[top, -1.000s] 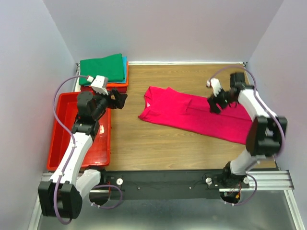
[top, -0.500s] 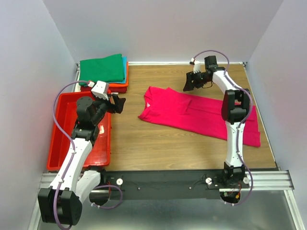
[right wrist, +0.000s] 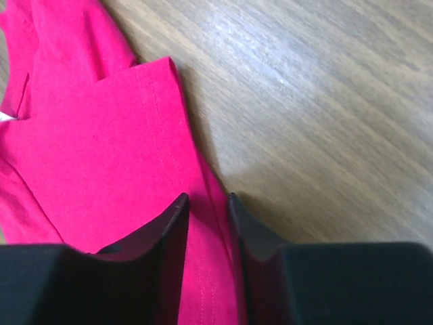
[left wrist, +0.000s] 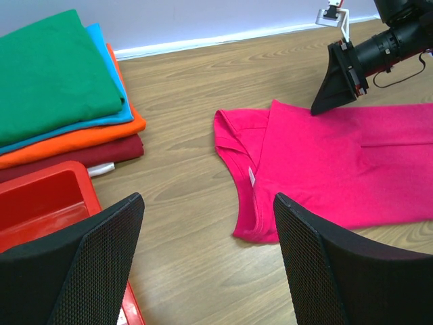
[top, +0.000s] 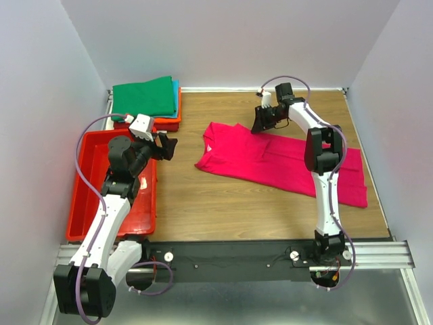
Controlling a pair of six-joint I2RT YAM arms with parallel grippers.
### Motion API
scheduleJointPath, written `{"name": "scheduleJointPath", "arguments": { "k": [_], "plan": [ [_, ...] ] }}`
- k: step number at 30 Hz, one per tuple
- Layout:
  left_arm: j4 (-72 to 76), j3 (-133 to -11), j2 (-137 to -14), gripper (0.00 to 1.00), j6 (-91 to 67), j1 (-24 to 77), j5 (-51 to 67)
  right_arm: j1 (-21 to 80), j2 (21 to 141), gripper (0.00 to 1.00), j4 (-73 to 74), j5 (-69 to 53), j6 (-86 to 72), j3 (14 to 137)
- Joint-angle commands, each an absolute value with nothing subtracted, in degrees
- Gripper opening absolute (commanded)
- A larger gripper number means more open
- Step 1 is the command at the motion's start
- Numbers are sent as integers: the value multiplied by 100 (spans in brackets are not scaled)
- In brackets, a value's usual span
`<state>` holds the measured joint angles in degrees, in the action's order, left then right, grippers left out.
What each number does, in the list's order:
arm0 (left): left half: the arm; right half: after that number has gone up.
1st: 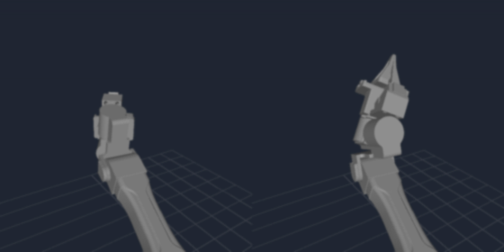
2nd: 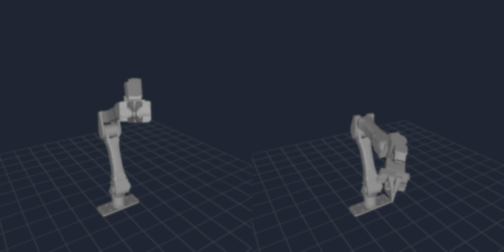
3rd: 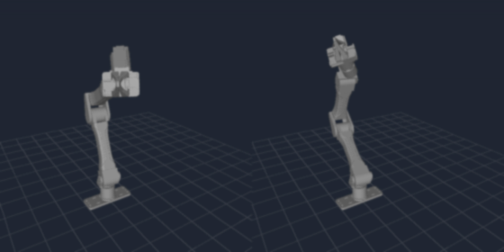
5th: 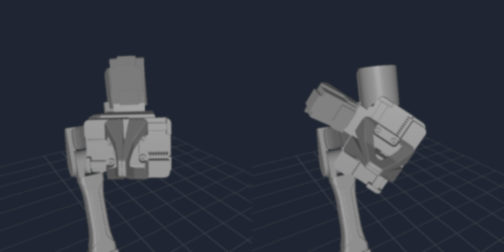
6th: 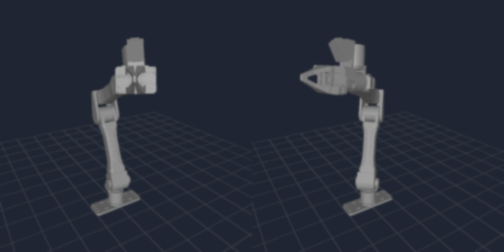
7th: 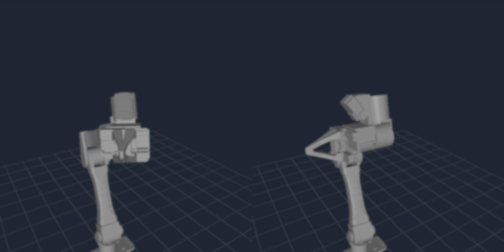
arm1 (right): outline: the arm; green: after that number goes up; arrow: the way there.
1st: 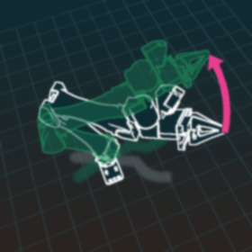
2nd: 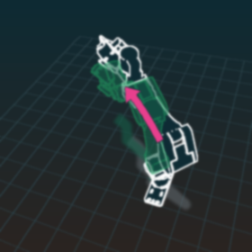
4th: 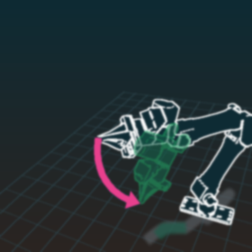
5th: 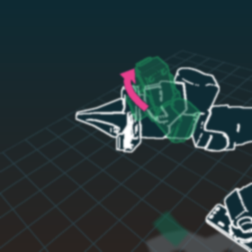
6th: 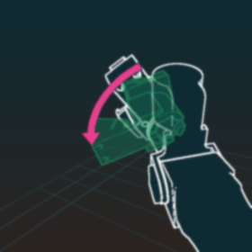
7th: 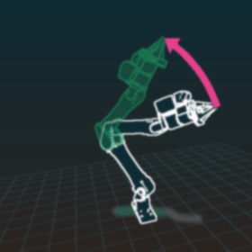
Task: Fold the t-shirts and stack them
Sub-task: Fold the tshirt
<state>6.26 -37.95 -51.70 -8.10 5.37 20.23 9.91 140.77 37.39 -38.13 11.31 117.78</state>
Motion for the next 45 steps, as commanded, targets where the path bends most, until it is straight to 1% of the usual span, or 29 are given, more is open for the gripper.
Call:
{"name": "scheduleJointPath", "arguments": {
  "k": [1,2,4,5,6,7,9,11,15,16,18,21,24,25,26,27,28,29,31,32,33,34,37,38,39,40,41,42,45],
  "plan": [
    [747,-3832,-5177,84,-738,527,2118,1020,14440,33,4034,-3972,1020,12058],
    [756,-3832,-5185,84,-738,527,2127,1028,14458,27,4078,-4077,1020,12102],
    [773,-3815,-5186,84,-729,519,2127,1037,14493,22,4131,-4192,1028,12120],
    [782,-3823,-5212,84,-721,527,2127,1046,14502,15,4166,-4314,1037,12129],
    [774,-3823,-5221,84,-729,527,2127,1046,14511,10,4175,-4350,1046,12155],
    [782,-3815,-5238,84,-729,527,2118,1055,14537,8,4184,-4359,1037,12190],
    [773,-3841,-5300,84,-721,527,2127,1046,14642,1,4201,-4254,967,12313],
    [756,-3858,-5344,84,-712,527,2136,1046,14782,0,4192,-4001,871,12629],
    [747,-3841,-5370,84,-703,527,2136,906,15082,0,3825,-2693,211,13385],
    [756,-3850,-5361,84,-694,527,2118,879,15108,0,3701,-2350,-172,13455],
    [738,-3841,-5370,84,-686,527,2075,809,15117,0,3290,-1360,-394,13579],
    [738,-3850,-5388,84,-686,527,2057,721,15152,0,2945,-242,-755,13789],
    [738,-3850,-5405,84,-686,519,2057,616,15100,1,2795,210,-625,13799],
    [738,-3850,-5405,84,-686,519,2065,580,15065,5,2769,281,-615,13755],
    [730,-3850,-5397,84,-686,519,2065,493,14969,20,2742,273,-589,13720],
    [729,-3850,-5388,84,-686,527,2074,449,14924,25,2716,342,-554,13650],
    [729,-3850,-5379,84,-686,519,2066,405,14854,28,2707,369,-536,13589],
    [721,-3850,-5362,84,-686,519,2065,309,14697,37,2698,369,-484,13536],
    [729,-3850,-5309,84,-694,519,2066,229,14424,45,2672,448,-273,13239],
    [738,-3850,-5282,84,-694,527,2074,176,14292,53,2654,500,-177,13106],
    [738,-3841,-5239,84,-703,519,2074,158,13952,55,2619,536,-28,12930],
    [747,-3832,-5212,84,-703,519,2083,132,13774,62,2610,554,209,12607],
    [747,-3832,-5107,84,-721,527,2144,132,12931,68,2523,449,719,11990],
    [756,-3823,-5063,84,-729,519,2145,132,12711,76,2505,361,877,11510],
    [765,-3823,-5002,84,-738,527,2153,132,12509,78,2487,265,1009,11296],
    [773,-3806,-4966,84,-738,519,2162,132,12037,80,2487,-163,1428,10998],
    [782,-3797,-4931,84,-747,519,2171,132,11806,98,2505,-376,1641,10447],
    [782,-3788,-4852,84,-747,527,2180,132,11247,100,2496,-874,2044,10102],
    [800,-3771,-4755,84,-773,527,2206,132,10418,100,2548,-1763,2626,9074]
  ]
}}
